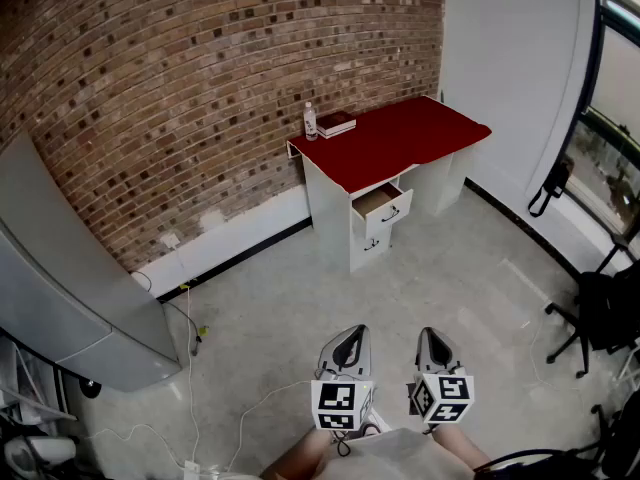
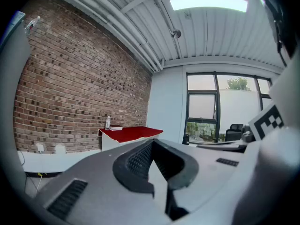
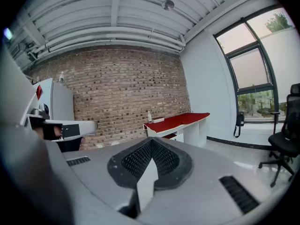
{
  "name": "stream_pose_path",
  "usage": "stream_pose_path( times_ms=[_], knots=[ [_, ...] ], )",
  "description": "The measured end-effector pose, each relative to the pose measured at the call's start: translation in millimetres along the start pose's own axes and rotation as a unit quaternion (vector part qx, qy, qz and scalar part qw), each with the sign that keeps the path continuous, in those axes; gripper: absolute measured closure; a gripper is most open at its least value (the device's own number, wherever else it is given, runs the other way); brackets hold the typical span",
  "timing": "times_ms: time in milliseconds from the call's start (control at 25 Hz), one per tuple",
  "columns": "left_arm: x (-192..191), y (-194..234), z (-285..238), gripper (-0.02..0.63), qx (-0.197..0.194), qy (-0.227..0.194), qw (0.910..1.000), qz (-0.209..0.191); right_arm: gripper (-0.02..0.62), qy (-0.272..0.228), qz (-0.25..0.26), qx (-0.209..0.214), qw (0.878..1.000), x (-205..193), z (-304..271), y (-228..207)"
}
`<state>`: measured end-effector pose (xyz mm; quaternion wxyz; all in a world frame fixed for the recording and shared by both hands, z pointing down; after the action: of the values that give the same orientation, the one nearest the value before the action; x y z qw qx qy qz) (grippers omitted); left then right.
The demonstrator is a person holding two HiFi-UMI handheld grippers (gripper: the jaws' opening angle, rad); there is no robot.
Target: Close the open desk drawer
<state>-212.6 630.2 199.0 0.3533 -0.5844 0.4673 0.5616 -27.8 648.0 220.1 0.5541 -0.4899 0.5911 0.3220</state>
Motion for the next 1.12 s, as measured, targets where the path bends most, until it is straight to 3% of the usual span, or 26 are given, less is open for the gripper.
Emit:
stream_pose_path(
  times_ms=[400,800,1120],
  knots=[
    [2.5,25.9,2.6,0.607,-0.007,-0.003,1.0000,0.003,0.597,0.000,0.001,-0.005,1.000,-2.9,-13.4,22.4],
    [-15.0,58.3,1.6,0.607,-0.010,0.011,0.9998,0.009,0.597,-0.013,-0.009,-0.039,0.999,-20.7,-17.5,31.4],
    [-23.4,68.5,-34.7,0.607,-0.014,0.034,0.9993,0.011,0.597,0.003,-0.017,-0.054,0.998,-26.7,-51.0,7.0]
  ],
)
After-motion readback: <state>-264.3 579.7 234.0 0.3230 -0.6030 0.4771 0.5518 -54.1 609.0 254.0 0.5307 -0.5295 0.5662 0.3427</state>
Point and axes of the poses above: the fingertips, and each gripper's own axes: z backward along the fingers, y to its left, x out of its top, the point moved 8 cm from there along z, backward along the fingers, and after that the axes turned 11 degrees about x, right-handed, at the moved point
